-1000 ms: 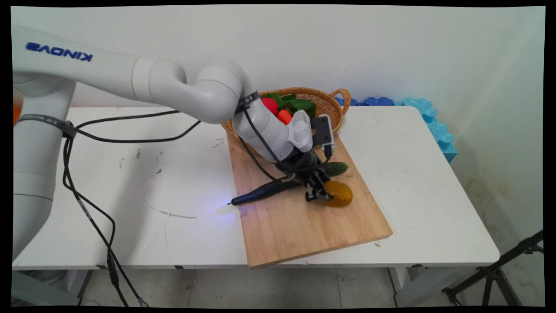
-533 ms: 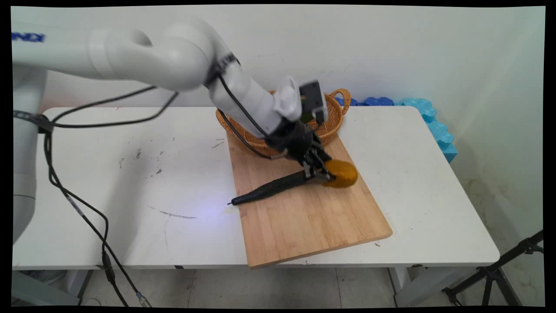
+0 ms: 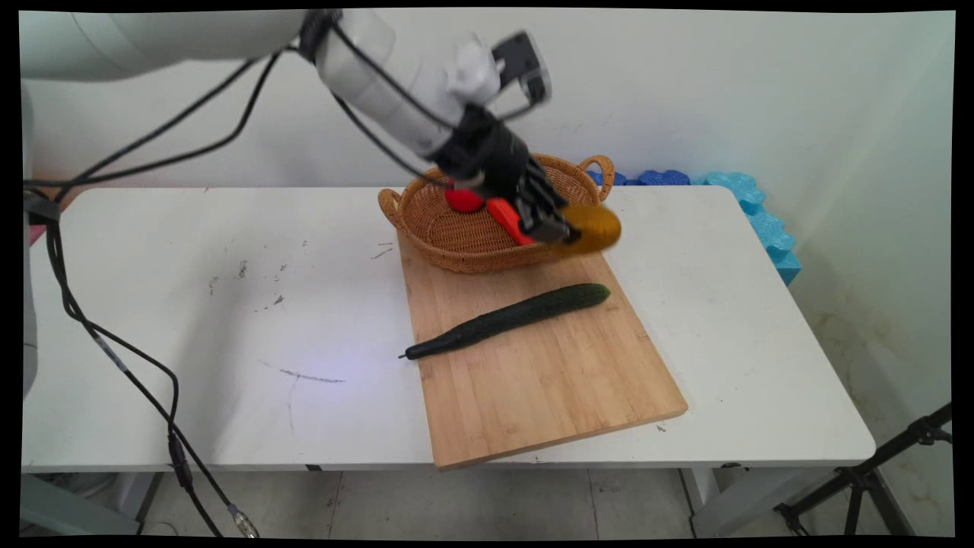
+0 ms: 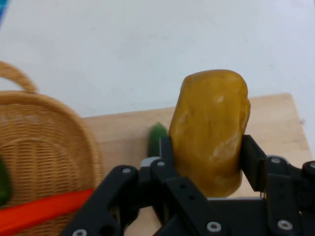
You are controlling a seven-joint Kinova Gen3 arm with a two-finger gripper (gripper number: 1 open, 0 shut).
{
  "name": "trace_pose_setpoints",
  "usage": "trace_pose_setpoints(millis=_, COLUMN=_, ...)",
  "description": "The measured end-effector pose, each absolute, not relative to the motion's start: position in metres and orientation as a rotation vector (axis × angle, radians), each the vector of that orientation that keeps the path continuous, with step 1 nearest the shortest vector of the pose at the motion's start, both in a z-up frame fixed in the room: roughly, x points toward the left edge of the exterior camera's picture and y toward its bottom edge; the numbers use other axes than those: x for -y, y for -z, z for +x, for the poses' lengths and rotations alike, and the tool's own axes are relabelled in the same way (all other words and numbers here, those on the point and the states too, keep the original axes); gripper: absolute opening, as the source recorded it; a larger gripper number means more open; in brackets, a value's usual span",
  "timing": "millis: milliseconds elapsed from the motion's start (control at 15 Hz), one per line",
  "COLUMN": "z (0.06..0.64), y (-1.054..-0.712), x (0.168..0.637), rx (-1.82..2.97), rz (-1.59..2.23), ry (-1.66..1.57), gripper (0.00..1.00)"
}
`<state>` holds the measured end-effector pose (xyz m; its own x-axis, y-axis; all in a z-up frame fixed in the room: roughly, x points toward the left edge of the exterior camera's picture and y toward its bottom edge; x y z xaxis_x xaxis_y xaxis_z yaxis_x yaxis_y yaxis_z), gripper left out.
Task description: Place the picked object in the vegetable basket
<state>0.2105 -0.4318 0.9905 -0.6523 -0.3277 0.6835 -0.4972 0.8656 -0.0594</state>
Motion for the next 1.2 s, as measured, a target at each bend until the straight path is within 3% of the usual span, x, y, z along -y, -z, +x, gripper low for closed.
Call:
trace_pose_setpoints(millis=533, z=0.243, y=-1.009, x=0.499, rx=2.291, rz=0.845, ry=-0.394, gripper=0.0)
trace_pose_setpoints(millis=1200, z=0.253, y=-0.939, x=0.57, rx=2.352, rz=0.981, ry=-0.421, gripper=0.0)
